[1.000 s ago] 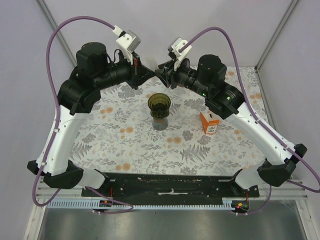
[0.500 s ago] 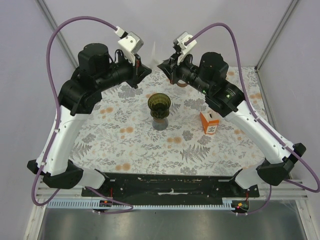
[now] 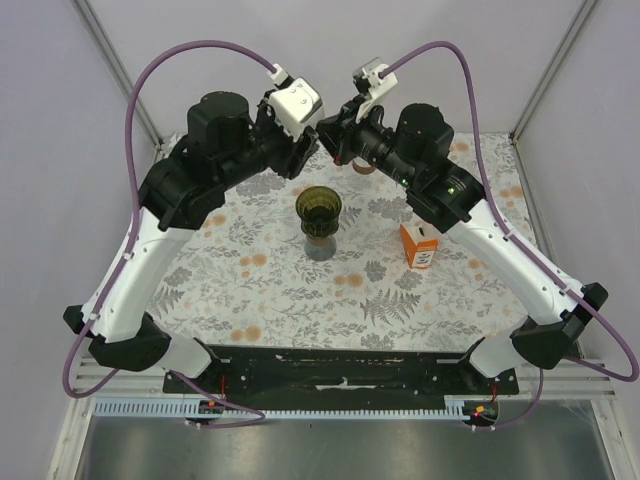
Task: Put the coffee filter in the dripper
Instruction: Place the coffee filter in the coffee dripper.
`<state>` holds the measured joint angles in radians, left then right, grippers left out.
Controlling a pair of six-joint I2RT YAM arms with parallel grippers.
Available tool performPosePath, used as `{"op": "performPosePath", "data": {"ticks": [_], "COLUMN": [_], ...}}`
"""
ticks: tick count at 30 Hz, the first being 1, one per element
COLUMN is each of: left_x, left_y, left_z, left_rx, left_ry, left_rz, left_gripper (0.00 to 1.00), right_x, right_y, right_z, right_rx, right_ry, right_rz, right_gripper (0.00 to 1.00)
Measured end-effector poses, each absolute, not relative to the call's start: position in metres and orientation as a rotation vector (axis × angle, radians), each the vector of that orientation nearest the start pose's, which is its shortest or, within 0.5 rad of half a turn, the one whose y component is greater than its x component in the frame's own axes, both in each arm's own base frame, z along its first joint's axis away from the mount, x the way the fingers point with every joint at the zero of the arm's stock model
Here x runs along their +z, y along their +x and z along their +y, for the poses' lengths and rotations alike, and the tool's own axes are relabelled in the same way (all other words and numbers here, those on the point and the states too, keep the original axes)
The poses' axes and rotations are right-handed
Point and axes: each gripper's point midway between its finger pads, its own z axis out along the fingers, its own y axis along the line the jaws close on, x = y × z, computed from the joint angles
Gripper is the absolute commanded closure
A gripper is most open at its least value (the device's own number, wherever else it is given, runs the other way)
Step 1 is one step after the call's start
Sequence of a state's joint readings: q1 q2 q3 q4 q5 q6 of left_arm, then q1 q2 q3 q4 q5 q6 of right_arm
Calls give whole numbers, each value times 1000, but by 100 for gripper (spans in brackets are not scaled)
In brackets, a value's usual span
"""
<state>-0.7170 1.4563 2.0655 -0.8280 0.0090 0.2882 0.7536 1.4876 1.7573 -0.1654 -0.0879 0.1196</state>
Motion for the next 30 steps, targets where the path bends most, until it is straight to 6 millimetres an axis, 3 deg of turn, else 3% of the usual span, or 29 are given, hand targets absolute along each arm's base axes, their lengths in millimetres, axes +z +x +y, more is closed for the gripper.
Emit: {"op": "performPosePath", "data": {"ticks": [4, 6, 9, 10, 24, 30], "left_x": [472, 473, 475, 477, 496, 508], "left_y": [294, 290, 290, 293, 313, 321], "left_z": [-260, -265, -264, -261, -238, -227], "left_rx": [-247, -224, -169, -144, 42, 117], "left_ry": [956, 994, 1015, 1007, 928, 856], "left_rz": [1525, 1499, 1475, 1471, 1437, 1421], "left_gripper": [26, 32, 51, 53, 55, 62], "right_x": [484, 485, 488, 488, 489, 488], "right_y": [328, 327, 327, 326, 325, 324], "right_z": [337, 338, 338, 338, 341, 343], "right_rx": [796, 809, 824, 827, 853, 864], "right_ry": [-520, -509, -497, -496, -494, -494], "right_rz": [1426, 1428, 1424, 1423, 1419, 1424], "right_gripper": [100, 100, 100, 100, 100, 100]}}
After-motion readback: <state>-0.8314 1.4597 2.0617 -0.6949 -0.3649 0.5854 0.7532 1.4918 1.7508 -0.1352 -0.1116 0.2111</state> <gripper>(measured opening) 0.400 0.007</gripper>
